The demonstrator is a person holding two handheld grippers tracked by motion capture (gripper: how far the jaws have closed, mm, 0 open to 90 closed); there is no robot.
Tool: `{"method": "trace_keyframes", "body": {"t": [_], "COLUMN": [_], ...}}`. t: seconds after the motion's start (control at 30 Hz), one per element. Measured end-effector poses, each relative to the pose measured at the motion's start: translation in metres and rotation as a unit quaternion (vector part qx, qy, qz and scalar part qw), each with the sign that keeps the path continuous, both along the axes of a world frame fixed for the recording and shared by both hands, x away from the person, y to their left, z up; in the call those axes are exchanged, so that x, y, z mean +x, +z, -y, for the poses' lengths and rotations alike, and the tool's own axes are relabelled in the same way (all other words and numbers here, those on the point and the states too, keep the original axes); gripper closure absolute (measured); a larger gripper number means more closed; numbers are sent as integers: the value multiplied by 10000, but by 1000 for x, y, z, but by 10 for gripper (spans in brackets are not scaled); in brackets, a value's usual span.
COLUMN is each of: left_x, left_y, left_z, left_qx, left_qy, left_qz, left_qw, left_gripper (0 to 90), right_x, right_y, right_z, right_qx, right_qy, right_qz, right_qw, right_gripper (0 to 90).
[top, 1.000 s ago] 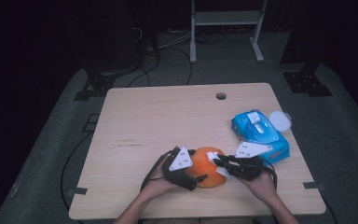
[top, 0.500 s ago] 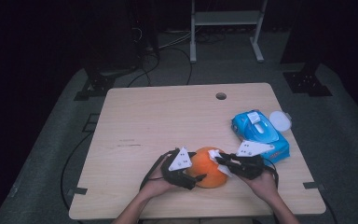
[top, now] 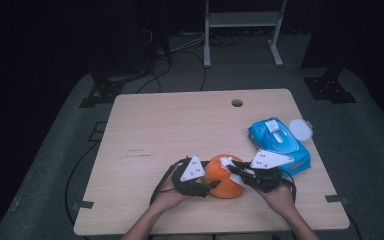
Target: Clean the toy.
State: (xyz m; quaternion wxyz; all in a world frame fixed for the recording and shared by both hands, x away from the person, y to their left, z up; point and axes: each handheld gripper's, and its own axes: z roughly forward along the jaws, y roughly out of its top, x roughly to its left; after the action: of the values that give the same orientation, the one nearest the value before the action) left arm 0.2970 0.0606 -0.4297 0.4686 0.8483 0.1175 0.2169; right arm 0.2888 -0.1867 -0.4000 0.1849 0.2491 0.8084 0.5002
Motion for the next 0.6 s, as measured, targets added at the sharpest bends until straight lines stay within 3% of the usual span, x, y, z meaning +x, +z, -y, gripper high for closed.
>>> {"method": "trace_keyframes", "body": {"t": [0.07,0.13,0.17,0.2,0.3,0.33,0.37,0.4,0.43,0.53,0.6], "left_x": [-4,-3,3,3,15,15,11,11,9,1,-2], "left_y": [-1,-2,-3,-3,-8,-9,-9,-9,-8,-7,-8], "left_z": [4,5,2,2,-3,-3,1,1,2,8,9], "left_qx": [24,-16,-261,-261,-520,-508,-358,-358,-287,-62,-60], "left_qy": [4,-43,-70,-70,1,12,58,58,42,-83,-132], "left_qz": [201,91,-259,-259,-948,-900,-645,-645,-543,-257,-253], "left_qw": [9998,9999,9993,9993,9941,9946,9973,9973,9981,9996,9996], "left_gripper": [325,294,199,159,124,164,237,251,263,269,268], "right_x": [2,2,1,1,1,1,0,0,-4,-8,-7], "right_y": [-3,-8,-12,-12,-15,-15,-13,-13,-8,-4,-1], "right_z": [6,9,10,10,9,7,-1,-1,-10,-17,-16], "right_qx": [59,8,-147,-147,-93,-82,-114,-114,-86,-55,-140], "right_qy": [-60,-81,-73,-73,-18,-10,1,1,128,287,271], "right_qz": [-78,-137,-126,-126,-228,-254,-201,-201,-85,-47,1], "right_qw": [9999,9999,9998,9998,9997,9996,9997,9997,9998,9996,9995], "right_gripper": [794,794,794,794,794,794,794,794,794,793,792]}}
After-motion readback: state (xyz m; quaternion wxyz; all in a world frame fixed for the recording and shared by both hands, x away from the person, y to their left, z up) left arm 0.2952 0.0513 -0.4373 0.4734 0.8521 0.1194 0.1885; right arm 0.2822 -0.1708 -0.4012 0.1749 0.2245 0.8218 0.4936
